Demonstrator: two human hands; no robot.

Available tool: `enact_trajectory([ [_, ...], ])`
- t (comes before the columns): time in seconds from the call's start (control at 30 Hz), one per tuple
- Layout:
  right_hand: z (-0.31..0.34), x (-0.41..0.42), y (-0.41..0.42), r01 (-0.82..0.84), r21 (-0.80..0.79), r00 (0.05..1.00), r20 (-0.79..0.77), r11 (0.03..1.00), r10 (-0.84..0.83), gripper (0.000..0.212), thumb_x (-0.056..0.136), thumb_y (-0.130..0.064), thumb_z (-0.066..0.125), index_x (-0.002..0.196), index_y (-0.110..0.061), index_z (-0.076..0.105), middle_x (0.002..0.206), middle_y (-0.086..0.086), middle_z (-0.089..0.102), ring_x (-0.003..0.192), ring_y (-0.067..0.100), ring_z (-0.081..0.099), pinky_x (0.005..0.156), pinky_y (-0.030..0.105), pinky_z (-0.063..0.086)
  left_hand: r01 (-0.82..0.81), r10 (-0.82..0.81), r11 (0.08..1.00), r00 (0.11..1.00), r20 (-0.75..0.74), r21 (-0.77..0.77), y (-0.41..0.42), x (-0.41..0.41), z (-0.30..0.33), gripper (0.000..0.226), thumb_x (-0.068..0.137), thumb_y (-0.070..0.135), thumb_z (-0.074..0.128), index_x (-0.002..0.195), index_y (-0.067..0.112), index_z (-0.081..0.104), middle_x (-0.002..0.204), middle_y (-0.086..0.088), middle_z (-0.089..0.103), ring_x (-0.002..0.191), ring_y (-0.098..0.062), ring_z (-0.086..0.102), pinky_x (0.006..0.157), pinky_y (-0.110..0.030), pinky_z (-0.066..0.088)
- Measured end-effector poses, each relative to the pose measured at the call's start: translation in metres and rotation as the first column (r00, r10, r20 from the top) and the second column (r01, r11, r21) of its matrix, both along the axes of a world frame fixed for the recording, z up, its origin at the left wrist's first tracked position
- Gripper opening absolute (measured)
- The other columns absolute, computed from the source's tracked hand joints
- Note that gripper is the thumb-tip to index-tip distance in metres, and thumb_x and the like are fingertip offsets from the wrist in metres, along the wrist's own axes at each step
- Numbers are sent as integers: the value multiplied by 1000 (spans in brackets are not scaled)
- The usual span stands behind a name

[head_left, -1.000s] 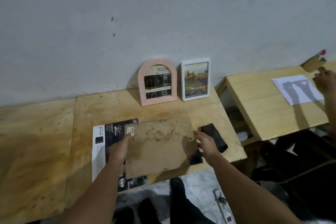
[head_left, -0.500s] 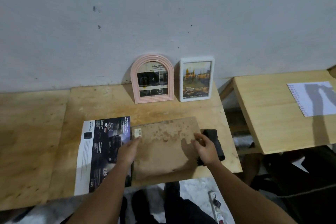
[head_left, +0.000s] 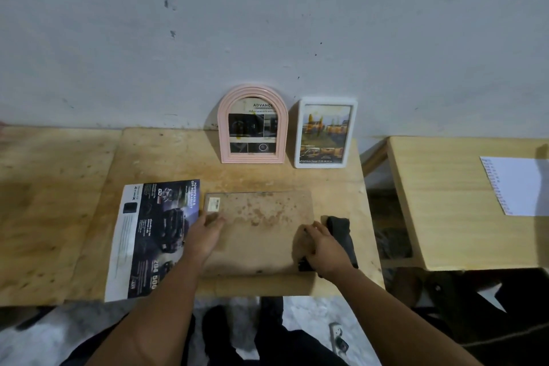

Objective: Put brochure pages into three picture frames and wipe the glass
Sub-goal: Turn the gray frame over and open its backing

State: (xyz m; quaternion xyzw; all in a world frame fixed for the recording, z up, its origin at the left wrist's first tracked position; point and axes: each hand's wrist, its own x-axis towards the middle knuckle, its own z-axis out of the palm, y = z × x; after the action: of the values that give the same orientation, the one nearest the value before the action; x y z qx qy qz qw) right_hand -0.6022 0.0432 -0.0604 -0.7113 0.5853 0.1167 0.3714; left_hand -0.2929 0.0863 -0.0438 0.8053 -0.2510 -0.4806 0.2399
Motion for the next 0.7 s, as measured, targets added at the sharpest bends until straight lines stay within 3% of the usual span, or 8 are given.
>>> enact_trajectory([
  [0.13,4,-5,2,-184,-60,975,-137,981,174,83,93,-12,61,162,-27,17,171,-4,-4,145,31,34,94,39,58,58,-58,998,998,32,9,6,1,0,58,99,51,61,150,23,51,140,-9,62,123,-33,60,106,-51,49],
  [0.2,6,-4,0,-274,-68,949,-178,959,259,86,93,-13,62,163,-27,13,171,-7,-10,145,31,32,98,42,55,78,-80,996,995,62,31,8,-2,0,65,101,46,62,157,21,42,147,-9,56,131,-35,56,108,-47,46],
  [0.27,9,-1,-3,-332,-40,926,-202,942,318,88,94,-16,64,163,-25,10,171,-8,-10,145,33,32,102,46,52,98,-102,994,991,91,49,8,-6,0,63,101,45,63,156,19,45,147,-10,57,132,-36,55,107,-45,44],
  [0.4,6,4,-12,-435,-66,866,-306,898,396,92,90,-10,66,163,-21,11,170,3,1,136,36,42,92,46,55,103,-109,993,989,99,60,5,-11,-2,61,101,41,63,154,17,45,149,-10,54,133,-35,54,102,-38,44],
  [0.57,3,11,-20,-614,-91,723,-463,784,513,86,91,-11,68,160,-12,16,164,19,16,139,41,39,109,56,40,116,-128,989,983,130,90,4,-12,-6,62,101,40,64,154,17,44,150,-13,54,135,-36,52,108,-40,43],
  [0.7,6,12,-19,-662,-115,679,-512,741,527,69,97,-13,58,156,-9,24,157,22,24,135,43,39,104,55,42,133,-146,985,982,124,106,4,-8,-10,70,99,47,64,158,20,39,151,-12,54,135,-37,53,110,-43,45],
])
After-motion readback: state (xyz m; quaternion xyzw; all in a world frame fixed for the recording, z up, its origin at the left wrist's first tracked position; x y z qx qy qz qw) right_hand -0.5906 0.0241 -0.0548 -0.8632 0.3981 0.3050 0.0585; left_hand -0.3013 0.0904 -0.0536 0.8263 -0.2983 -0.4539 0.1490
